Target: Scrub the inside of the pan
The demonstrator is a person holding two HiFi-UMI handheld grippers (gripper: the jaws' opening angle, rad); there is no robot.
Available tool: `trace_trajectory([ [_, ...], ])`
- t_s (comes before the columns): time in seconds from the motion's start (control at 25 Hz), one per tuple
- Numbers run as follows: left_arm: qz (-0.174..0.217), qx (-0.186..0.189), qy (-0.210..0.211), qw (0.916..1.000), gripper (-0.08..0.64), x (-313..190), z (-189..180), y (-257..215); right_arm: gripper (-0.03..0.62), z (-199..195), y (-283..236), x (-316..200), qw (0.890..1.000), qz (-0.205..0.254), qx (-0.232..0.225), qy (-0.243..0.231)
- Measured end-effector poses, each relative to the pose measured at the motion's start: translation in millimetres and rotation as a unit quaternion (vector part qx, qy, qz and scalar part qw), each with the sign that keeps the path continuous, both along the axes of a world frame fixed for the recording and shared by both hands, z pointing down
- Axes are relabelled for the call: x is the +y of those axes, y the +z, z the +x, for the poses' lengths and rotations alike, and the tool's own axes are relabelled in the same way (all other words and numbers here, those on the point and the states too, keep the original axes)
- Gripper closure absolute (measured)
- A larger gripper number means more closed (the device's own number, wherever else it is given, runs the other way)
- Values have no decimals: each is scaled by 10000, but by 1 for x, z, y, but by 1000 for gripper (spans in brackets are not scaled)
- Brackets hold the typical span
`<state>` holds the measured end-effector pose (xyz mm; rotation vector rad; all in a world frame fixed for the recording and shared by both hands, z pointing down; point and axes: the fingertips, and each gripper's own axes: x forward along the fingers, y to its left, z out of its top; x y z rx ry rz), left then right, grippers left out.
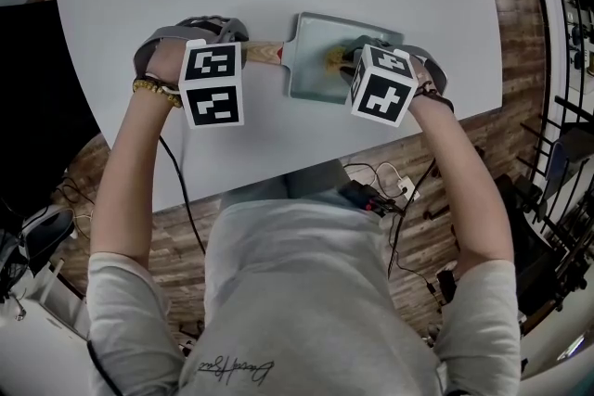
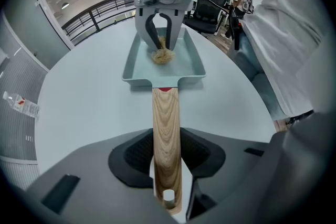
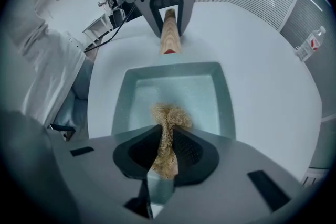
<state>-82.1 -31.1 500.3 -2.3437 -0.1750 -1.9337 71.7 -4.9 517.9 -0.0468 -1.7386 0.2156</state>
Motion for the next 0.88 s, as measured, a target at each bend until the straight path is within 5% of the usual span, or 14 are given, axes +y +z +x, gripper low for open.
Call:
trace_trajectory([
  [0.52,-179,163,-145,9996,417,-3,-2,7,515,6,9,-51,9984,479,168,228],
  [0.88,-131,71,-323,9994,417,-4,-2,7,515,6,6,-10,9998,97,199,20],
])
